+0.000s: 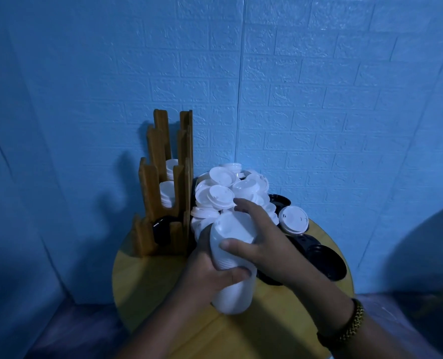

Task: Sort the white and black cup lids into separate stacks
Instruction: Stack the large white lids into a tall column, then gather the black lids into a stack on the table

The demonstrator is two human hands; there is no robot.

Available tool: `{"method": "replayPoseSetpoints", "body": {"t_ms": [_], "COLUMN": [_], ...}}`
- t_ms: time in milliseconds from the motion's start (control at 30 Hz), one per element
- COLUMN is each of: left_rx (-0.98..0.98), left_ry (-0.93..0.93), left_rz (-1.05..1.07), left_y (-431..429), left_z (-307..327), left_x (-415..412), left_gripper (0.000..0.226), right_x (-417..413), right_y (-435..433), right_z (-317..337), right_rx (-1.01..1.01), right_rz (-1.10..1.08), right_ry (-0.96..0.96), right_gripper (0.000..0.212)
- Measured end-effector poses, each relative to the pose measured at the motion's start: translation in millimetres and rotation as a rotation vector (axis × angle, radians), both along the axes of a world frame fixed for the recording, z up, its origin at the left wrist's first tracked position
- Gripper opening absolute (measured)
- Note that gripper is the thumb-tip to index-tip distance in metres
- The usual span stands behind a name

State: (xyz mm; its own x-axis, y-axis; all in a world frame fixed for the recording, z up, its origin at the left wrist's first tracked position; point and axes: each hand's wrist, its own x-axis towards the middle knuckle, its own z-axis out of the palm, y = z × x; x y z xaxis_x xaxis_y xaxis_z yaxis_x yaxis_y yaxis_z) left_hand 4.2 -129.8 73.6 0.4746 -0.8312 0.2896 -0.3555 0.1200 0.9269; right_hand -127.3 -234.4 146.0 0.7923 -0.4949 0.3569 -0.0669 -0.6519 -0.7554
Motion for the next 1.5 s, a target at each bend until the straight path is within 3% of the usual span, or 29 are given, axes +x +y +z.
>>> {"method": "replayPoseSetpoints", "body": {"t_ms": [67,267,500,633,700,767,800,900,1000,1200,1333,1500], "left_rx": [-0.006,0.108,0.352,0.328,0.205,0.005,-0.084,-0.031,0.235,0.360,0.354,0.351], "left_ry": [0.022,0.020,0.010,0.033,0.033,-0.111,-0.218,-0.420,-0.505,-0.463,-0.596,-0.539], "left_rz": [0.055,0.218,0.293,0.267,0.421,0.690,0.719,0.330,-0.058,-0.054,-0.082,-0.078], "left_y": [11.9,59.5,95.8,100.8,107.1,117.4,120.9,108.4,69.4,-6.6,-31.1,-34.9], "left_z": [-2.2,-1.0,-36.0,-37.6,-42.2,-47.1,-46.9,-41.6,-34.5,-34.9,-36.9,-40.4], "left_x": [9.8,63.9,100.0,90.8,79.3,58.5,46.2,12.5,-10.8,-23.0,-24.2,-24.6], "left_gripper": [0.098,0.112,0.119,0.117,0.107,0.072,0.052,0.015,0.014,0.052,0.059,0.066], "right_x": [8.9,40.4,65.7,62.6,49.6,32.0,22.4,-4.1,-26.1,-48.5,-50.8,-54.5], "right_y": [14.7,54.8,76.2,65.2,53.5,36.6,27.7,0.7,-15.9,-38.1,-40.6,-37.6], "right_z": [-12.9,-59.3,-72.1,-77.1,-80.8,-85.4,-88.0,-92.9,-92.6,-96.9,-104.9,-104.4], "right_rx": [0.065,0.204,0.119,-0.012,-0.094,-0.195,-0.259,-0.418,-0.432,-0.342,-0.248,-0.075], "right_rz": [0.006,0.215,0.302,0.251,0.136,0.038,-0.012,-0.224,-0.466,-0.558,-0.486,-0.495], "right_ry": [-0.071,-0.081,0.020,0.129,0.211,0.222,0.238,0.287,0.344,0.430,0.339,0.102], "right_gripper": [0.097,0.064,0.058,0.067,0.079,0.071,0.068,0.058,0.055,0.064,0.051,0.027]}}
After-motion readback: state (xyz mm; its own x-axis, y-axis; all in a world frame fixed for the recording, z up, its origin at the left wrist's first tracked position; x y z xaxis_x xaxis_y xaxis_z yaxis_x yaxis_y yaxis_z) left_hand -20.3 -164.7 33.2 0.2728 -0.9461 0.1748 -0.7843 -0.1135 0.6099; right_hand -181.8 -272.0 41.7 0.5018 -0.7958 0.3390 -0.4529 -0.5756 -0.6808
